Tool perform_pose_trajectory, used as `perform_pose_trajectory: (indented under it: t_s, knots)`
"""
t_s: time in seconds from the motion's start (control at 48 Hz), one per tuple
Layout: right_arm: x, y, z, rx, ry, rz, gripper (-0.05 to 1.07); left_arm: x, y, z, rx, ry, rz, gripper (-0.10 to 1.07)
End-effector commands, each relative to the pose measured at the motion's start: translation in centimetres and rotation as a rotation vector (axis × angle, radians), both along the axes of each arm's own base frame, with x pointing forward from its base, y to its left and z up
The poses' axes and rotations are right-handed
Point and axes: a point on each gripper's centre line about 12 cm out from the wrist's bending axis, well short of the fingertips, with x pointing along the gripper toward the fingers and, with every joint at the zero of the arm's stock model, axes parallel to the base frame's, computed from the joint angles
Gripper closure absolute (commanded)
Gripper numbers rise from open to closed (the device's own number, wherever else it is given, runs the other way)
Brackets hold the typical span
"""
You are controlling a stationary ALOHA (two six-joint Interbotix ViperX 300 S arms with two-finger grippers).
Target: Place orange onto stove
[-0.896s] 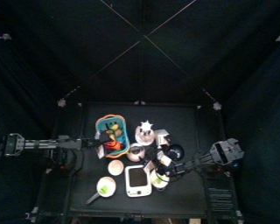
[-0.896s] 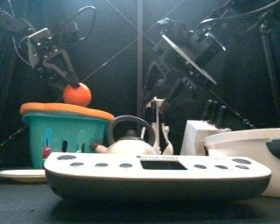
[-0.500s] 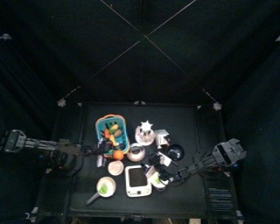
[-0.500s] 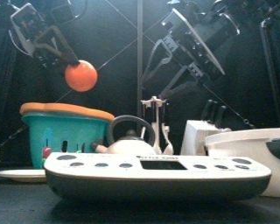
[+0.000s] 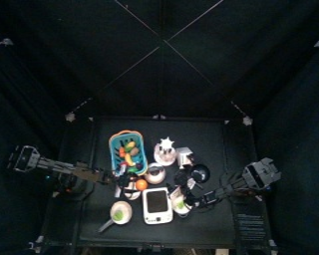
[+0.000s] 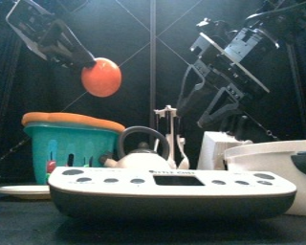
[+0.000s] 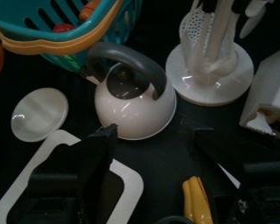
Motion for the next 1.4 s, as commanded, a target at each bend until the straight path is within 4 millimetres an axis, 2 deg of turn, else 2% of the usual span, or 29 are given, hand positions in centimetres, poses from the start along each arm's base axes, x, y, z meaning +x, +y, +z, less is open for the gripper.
perform_pose_trajectory:
  t_s: [0.0,0.271,0.417,0.542,0.688,0.979,1.104,1.229,1.375]
  knots:
    - [-0.2,0.1,1.7,0.013,-0.047,-0.009,0.10,1.4,-0.8,0.8,0.041,-0.040,-0.054,0.26]
    - [-1.5,0.4,1.8,0.008,-0.036,-0.041,0.10,4.3,-1.6,0.1,0.118,-0.046,-0.125,0.26]
    - [-2.4,0.5,1.9,0.005,-0.030,-0.063,0.10,5.7,-1.8,-1.1,0.106,-0.045,-0.145,0.26]
    - [-2.9,0.5,2.0,0.007,-0.026,-0.072,0.10,6.3,-2.1,-2.0,0.097,-0.040,-0.159,0.26]
    - [-3.1,0.5,1.8,0.010,-0.019,-0.073,0.10,6.8,-1.9,-2.1,0.083,-0.053,-0.159,0.26]
    - [-3.2,0.5,1.8,0.009,-0.018,-0.073,0.10,7.7,0.3,-3.1,-0.005,-0.006,-0.035,0.26]
    - [-3.2,0.5,1.8,0.011,-0.018,-0.074,0.10,8.5,1.1,-3.3,-0.093,0.060,0.087,0.26]
    - [-3.2,0.5,1.5,0.016,-0.009,-0.081,0.10,9.9,0.7,-3.6,-0.241,0.135,0.207,0.26]
    - [-3.4,0.7,1.4,0.017,-0.004,-0.077,0.10,10.7,0.0,-5.0,-0.282,0.252,0.265,0.29]
